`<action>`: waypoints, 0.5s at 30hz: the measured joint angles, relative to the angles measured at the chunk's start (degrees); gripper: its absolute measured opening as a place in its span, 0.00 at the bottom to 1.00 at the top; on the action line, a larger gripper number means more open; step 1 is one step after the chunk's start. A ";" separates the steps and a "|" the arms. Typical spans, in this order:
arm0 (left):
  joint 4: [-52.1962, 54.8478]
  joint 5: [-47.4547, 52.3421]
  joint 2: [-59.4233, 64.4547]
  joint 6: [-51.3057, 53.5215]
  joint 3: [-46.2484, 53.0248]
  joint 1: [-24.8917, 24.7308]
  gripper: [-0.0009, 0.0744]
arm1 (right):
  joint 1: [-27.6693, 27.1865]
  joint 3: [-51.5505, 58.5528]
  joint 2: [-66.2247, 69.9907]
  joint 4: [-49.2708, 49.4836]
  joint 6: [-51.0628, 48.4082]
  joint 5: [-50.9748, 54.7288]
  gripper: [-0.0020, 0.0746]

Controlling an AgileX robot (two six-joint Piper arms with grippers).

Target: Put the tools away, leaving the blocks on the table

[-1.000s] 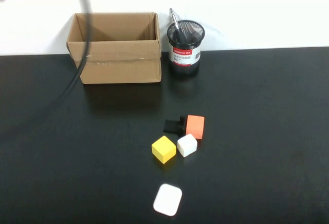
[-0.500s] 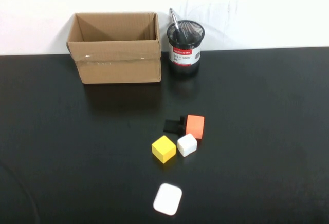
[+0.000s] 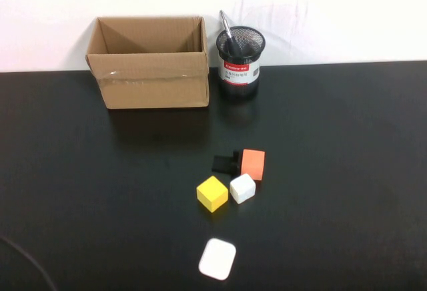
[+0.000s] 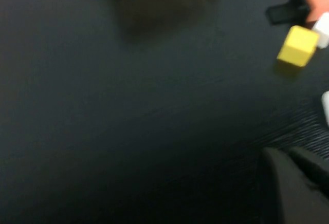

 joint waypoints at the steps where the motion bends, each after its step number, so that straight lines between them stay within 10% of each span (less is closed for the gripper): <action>1: 0.74 0.00 0.00 0.00 -0.01 0.00 0.01 | 0.00 0.00 0.00 0.00 0.00 0.00 0.02; 15: 6.61 -13.01 -9.80 -0.69 5.03 -0.12 0.01 | 0.00 0.00 0.00 -0.01 0.00 0.00 0.02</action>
